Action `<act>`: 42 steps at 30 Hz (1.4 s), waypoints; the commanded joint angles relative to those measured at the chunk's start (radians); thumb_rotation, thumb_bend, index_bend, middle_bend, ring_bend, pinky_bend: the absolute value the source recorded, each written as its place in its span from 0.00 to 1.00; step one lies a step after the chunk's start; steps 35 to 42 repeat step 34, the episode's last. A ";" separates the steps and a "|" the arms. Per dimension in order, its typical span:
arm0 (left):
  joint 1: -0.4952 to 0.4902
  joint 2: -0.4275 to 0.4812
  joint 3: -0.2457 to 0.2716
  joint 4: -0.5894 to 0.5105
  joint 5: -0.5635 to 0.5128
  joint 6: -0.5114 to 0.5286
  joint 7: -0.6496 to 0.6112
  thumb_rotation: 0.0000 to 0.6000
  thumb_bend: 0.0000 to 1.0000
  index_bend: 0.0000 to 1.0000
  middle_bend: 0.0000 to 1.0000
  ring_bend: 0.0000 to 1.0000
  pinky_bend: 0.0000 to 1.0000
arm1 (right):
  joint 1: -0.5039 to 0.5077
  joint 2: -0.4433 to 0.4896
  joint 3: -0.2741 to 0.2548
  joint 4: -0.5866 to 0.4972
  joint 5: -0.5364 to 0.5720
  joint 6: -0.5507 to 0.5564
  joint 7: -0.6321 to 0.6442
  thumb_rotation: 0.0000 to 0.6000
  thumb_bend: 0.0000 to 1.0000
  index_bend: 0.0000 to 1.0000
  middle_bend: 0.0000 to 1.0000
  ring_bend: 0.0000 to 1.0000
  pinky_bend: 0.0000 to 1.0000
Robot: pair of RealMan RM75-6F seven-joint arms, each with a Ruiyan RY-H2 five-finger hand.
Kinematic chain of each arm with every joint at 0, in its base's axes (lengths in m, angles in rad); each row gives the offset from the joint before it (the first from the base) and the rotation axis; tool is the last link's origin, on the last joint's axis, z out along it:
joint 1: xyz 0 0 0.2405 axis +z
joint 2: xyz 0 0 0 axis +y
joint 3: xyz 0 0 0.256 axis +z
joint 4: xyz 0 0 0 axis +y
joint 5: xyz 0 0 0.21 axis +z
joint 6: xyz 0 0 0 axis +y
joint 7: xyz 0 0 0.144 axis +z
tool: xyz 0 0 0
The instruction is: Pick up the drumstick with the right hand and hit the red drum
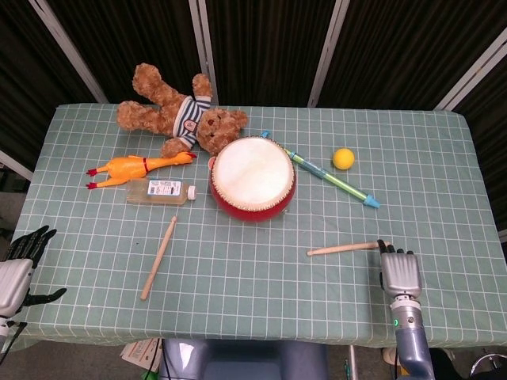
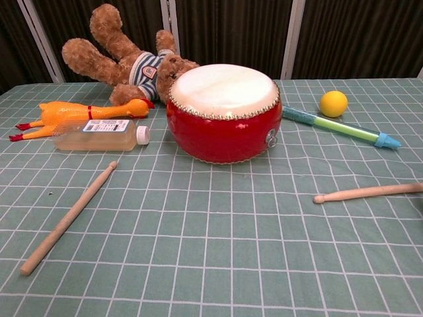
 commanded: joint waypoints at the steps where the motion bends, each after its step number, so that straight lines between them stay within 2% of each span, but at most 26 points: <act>1: 0.001 0.000 0.000 0.000 0.000 0.001 0.000 1.00 0.02 0.00 0.00 0.00 0.00 | -0.006 0.017 -0.002 -0.015 -0.011 0.008 0.003 1.00 0.42 0.11 0.25 0.30 0.30; 5: 0.001 -0.001 0.000 0.001 0.003 0.005 0.000 1.00 0.02 0.00 0.00 0.00 0.00 | -0.025 0.059 0.006 -0.039 -0.065 0.036 0.065 1.00 0.42 0.01 0.16 0.20 0.24; 8: 0.002 -0.002 -0.001 0.002 0.007 0.008 -0.001 1.00 0.02 0.00 0.00 0.00 0.00 | -0.043 0.108 0.012 -0.062 -0.128 0.063 0.138 1.00 0.38 0.00 0.10 0.13 0.20; 13: 0.003 -0.008 -0.001 0.013 0.018 0.018 0.002 1.00 0.02 0.00 0.00 0.00 0.00 | -0.090 0.226 0.012 -0.089 -0.299 0.140 0.314 1.00 0.31 0.00 0.01 0.04 0.08; 19: 0.001 -0.016 0.003 0.030 0.036 0.025 0.057 1.00 0.01 0.00 0.00 0.00 0.00 | -0.179 0.301 -0.045 -0.035 -0.484 0.243 0.524 1.00 0.23 0.00 0.00 0.00 0.05; 24: 0.010 -0.040 -0.009 0.050 0.047 0.068 0.100 1.00 0.01 0.00 0.00 0.00 0.00 | -0.225 0.308 -0.088 0.044 -0.592 0.294 0.622 1.00 0.23 0.00 0.00 0.00 0.05; 27: 0.019 -0.060 -0.020 0.066 0.056 0.107 0.103 1.00 0.01 0.00 0.00 0.00 0.00 | -0.241 0.290 -0.096 0.105 -0.646 0.320 0.664 1.00 0.23 0.00 0.00 0.00 0.05; 31: 0.021 -0.070 -0.022 0.096 0.080 0.127 0.085 1.00 0.01 0.00 0.00 0.00 0.00 | -0.245 0.266 -0.073 0.130 -0.653 0.320 0.703 1.00 0.23 0.00 0.00 0.00 0.05; 34: 0.018 -0.067 -0.017 0.114 0.093 0.124 0.087 1.00 0.01 0.00 0.00 0.00 0.00 | -0.248 0.273 -0.072 0.121 -0.637 0.286 0.705 1.00 0.23 0.00 0.00 0.00 0.05; 42: 0.018 -0.067 -0.017 0.114 0.093 0.124 0.087 1.00 0.01 0.00 0.00 0.00 0.00 | -0.248 0.273 -0.072 0.121 -0.637 0.286 0.705 1.00 0.23 0.00 0.00 0.00 0.05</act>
